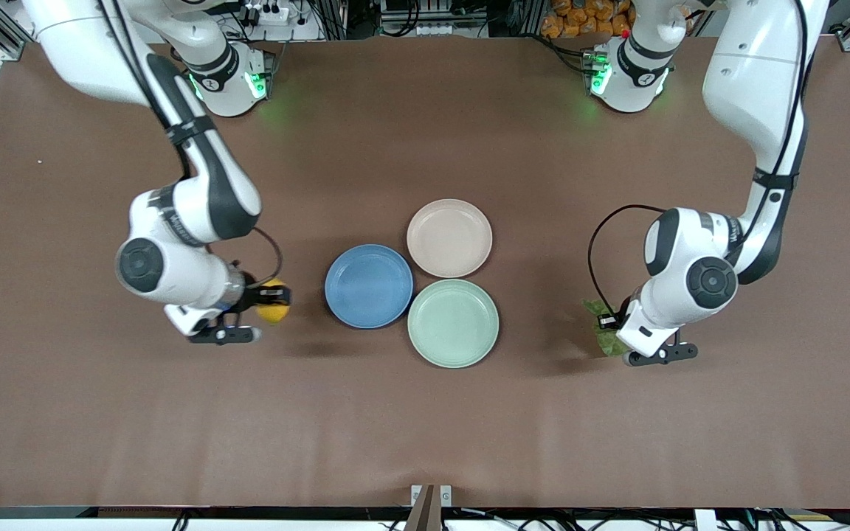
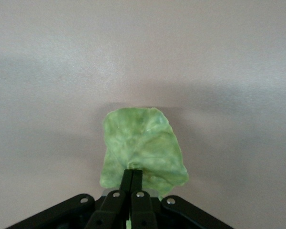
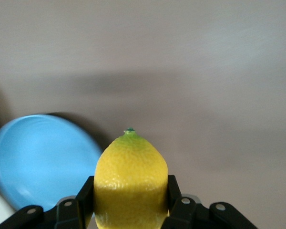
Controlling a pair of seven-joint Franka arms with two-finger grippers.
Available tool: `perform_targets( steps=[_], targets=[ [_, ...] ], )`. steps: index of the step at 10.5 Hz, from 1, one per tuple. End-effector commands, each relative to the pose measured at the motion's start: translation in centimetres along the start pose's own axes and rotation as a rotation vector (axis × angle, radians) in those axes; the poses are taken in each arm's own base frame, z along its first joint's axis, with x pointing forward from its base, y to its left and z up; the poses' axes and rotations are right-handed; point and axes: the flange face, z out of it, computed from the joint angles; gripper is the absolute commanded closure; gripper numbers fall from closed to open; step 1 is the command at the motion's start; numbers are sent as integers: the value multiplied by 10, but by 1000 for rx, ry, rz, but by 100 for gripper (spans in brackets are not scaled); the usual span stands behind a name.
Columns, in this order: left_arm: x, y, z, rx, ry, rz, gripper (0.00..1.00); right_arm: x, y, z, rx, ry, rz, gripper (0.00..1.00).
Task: Place lemon and lettuce in plates
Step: 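Lower the lemon onto the blue plate and open the right gripper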
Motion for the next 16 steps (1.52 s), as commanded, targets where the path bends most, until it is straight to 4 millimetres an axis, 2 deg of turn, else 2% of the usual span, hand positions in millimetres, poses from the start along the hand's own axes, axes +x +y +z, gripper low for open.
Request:
perform_targets(
  steps=[1, 4, 6, 7, 8, 9, 10, 11, 13, 15, 16],
  targets=[
    [-9, -1, -46, 10, 6, -16, 100, -9, -64, 33, 30, -1, 90, 100],
    [-20, -2, -85, 17, -7, -15, 100, -18, -101, 82, 24, -30, 127, 100],
    [-38, 22, -106, 26, -24, -46, 100, -18, -102, 92, 26, -27, 139, 100],
    [-48, 38, -114, 31, -29, -60, 100, -18, -102, 98, 23, -34, 137, 69],
    [-60, 56, -121, 37, -35, -72, 100, -19, -103, 98, 19, -33, 131, 1],
    [-71, 73, -124, 42, -35, -84, 100, -20, -107, 92, 21, -22, 112, 0],
    [-83, 94, -124, 44, -35, -98, 100, -15, -108, 76, 30, -4, 112, 0],
    [-100, 120, -124, 47, -33, -125, 100, -8, -100, 50, 38, 17, 122, 0],
    [-130, 161, -118, 55, -35, -152, 100, 2, -62, -25, 20, -1, 108, 0],
    [-156, 194, -112, 64, -38, -194, 100, 6, -27, -84, -41, -23, 50, 0],
    [-170, 210, -109, 69, -40, -201, 100, 6, -1, -119, -106, 18, 41, 0]
  ],
)
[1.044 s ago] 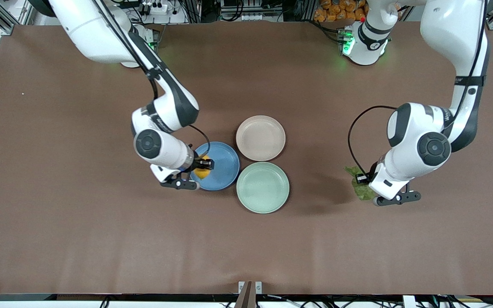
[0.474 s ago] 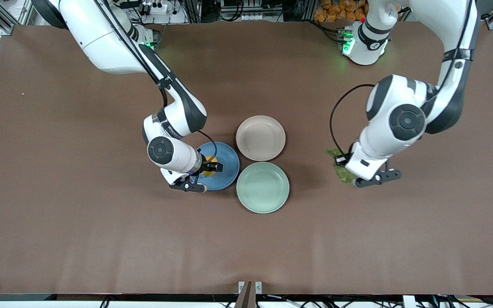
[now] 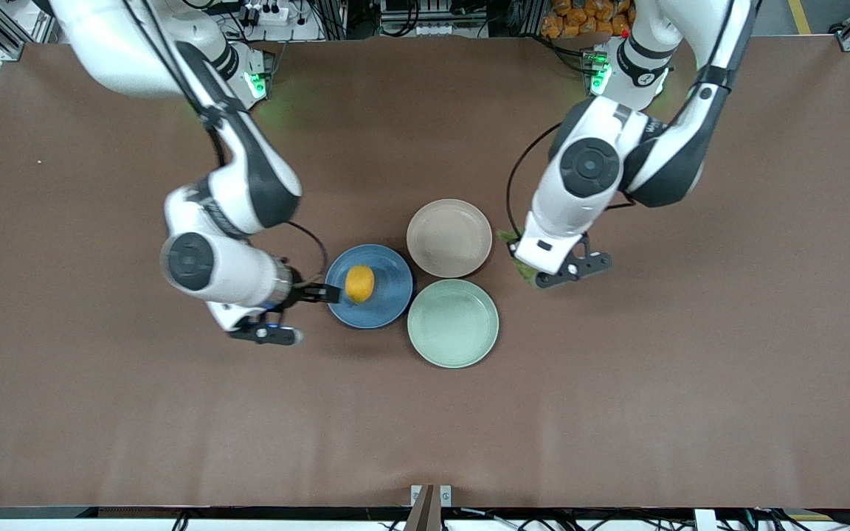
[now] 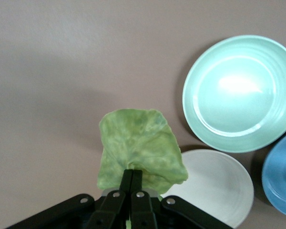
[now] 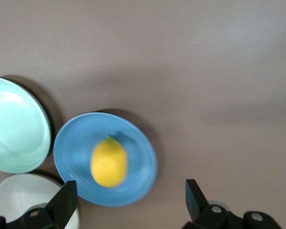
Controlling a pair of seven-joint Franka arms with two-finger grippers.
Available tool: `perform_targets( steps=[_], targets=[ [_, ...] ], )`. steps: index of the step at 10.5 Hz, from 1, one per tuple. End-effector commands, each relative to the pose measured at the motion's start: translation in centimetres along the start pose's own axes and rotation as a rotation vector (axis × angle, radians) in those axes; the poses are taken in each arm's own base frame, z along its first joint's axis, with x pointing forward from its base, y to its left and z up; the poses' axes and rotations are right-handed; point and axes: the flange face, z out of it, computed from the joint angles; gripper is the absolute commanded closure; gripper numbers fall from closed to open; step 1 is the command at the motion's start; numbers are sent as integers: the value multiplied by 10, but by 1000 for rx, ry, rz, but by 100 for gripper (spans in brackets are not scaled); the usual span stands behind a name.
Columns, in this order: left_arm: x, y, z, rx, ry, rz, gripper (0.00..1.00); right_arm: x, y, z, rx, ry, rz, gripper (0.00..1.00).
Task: Place lemon and lettuce in plates
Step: 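Lower the lemon onto the blue plate and open the right gripper, then carry the lettuce onto the beige plate while the right gripper withdraws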
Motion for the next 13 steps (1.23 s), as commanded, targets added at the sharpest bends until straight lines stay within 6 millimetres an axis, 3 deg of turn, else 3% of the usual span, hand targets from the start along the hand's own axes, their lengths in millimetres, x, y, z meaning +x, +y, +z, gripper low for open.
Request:
perform_targets(
  steps=[1, 3, 5, 9, 11, 12, 13],
  targets=[
    [-34, 22, 5, 23, 2, -35, 100, -4, 49, -68, -83, 72, -55, 0],
    [-62, 45, 22, 39, -8, -63, 100, 1, 120, -131, -108, 151, -170, 0],
    [-75, 62, 44, 39, -9, -77, 100, -9, 169, -164, -122, 120, -187, 0],
    [-100, 108, 105, 16, -1, -127, 100, -45, 196, -223, -115, 157, -163, 0],
    [-104, 118, 129, 26, 1, -124, 100, -61, 206, -236, -120, 130, -153, 0],
    [-101, 118, 138, 24, 4, -123, 92, -68, 208, -235, -121, 114, -150, 0],
    [-97, 115, 145, 35, 4, -123, 57, -70, 210, -235, -120, 113, -148, 0]
  ],
)
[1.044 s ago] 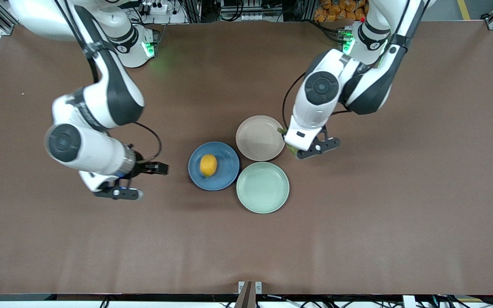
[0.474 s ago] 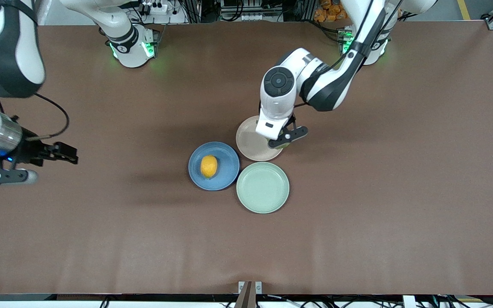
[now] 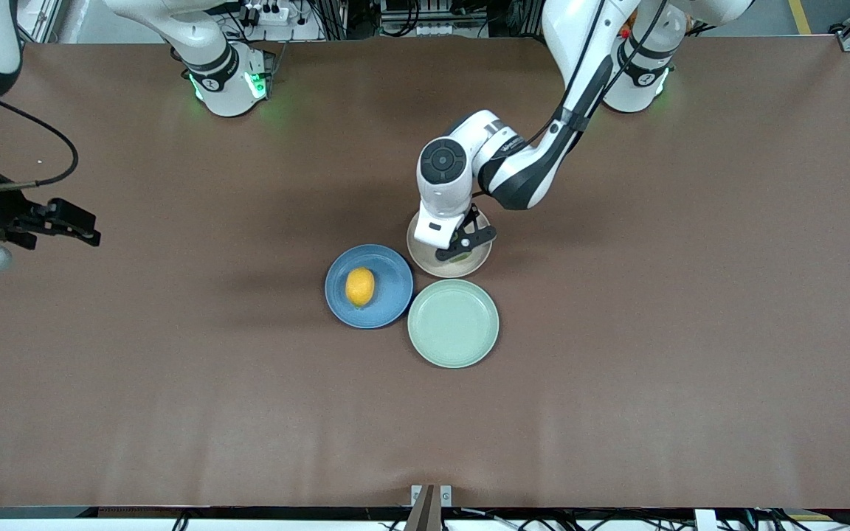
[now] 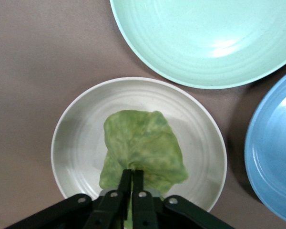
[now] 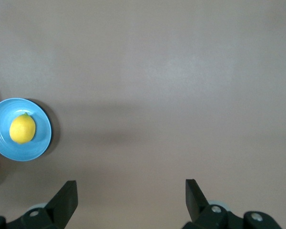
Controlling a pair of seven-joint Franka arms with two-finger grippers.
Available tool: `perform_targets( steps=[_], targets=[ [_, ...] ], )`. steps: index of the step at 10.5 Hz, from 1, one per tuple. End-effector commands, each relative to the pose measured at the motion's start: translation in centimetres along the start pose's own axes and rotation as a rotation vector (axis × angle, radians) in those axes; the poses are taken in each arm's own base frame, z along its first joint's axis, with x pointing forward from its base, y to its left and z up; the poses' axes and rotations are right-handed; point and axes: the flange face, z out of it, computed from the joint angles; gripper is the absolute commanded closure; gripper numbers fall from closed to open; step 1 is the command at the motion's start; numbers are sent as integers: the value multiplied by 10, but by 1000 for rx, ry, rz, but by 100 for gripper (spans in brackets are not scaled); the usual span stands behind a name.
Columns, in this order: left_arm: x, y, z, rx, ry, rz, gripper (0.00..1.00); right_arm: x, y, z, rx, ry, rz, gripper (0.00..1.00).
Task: Place lemon and lettuce in plates
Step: 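Carry the lettuce onto the beige plate while the right gripper withdraws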
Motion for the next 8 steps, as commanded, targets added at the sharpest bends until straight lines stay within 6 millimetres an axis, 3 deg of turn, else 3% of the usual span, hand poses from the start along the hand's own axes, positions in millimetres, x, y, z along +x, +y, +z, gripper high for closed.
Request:
perform_targets(
  steps=[1, 4, 6, 8],
  targets=[
    [14, 1, 5, 11, 35, -9, 4, -11, 3, 2, -5, -13, -12, 0],
    [35, -5, -17, -11, 68, -10, 0, -17, 2, 3, -11, -25, -16, 0],
    [72, -20, -67, -61, 110, -7, 0, -17, 0, 5, -12, -31, -22, 0],
    [114, -52, -128, -105, 152, 26, 0, -23, 2, 8, -9, -45, -19, 0]
  ],
)
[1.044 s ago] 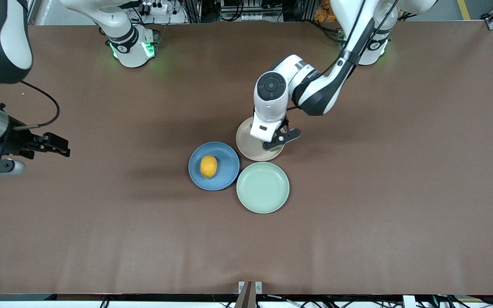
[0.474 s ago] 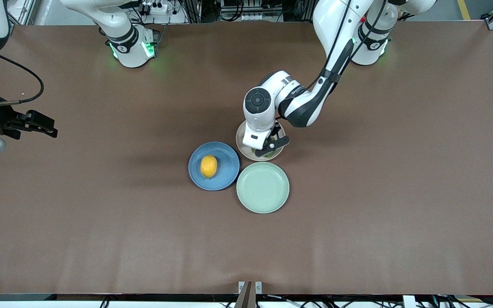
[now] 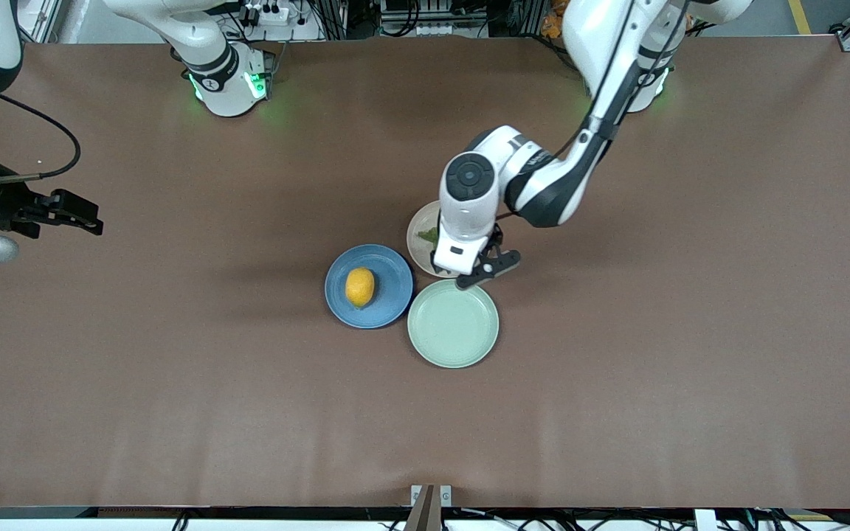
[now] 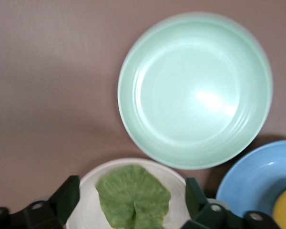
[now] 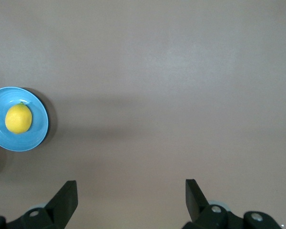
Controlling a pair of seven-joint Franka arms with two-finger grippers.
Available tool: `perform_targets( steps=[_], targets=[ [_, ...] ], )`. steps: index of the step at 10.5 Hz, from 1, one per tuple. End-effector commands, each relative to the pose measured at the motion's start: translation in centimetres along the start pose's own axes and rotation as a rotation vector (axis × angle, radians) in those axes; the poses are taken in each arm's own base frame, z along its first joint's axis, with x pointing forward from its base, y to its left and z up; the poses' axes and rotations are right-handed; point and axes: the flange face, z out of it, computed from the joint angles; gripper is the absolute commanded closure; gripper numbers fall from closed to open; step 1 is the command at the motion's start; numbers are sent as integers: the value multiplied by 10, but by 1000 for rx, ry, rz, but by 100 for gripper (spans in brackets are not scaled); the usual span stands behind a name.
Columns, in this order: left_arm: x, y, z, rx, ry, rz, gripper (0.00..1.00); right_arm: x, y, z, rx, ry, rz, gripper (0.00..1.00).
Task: Place lemon and lettuce in plates
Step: 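Open the left gripper and lift it away from the beige plate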
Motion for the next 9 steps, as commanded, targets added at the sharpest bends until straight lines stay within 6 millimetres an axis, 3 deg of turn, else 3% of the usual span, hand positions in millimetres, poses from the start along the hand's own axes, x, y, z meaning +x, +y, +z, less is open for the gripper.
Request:
perform_targets(
  steps=[1, 5, 9],
  targets=[
    [48, -38, -68, -19, 48, 60, 0, -18, 4, -4, -4, -2, -23, 0],
    [130, -120, -155, -5, 82, 203, 0, -20, 8, -2, -4, -8, -47, 0],
    [171, -200, -208, 24, 59, 281, 0, -19, 7, 0, -4, -9, -49, 0]
  ],
)
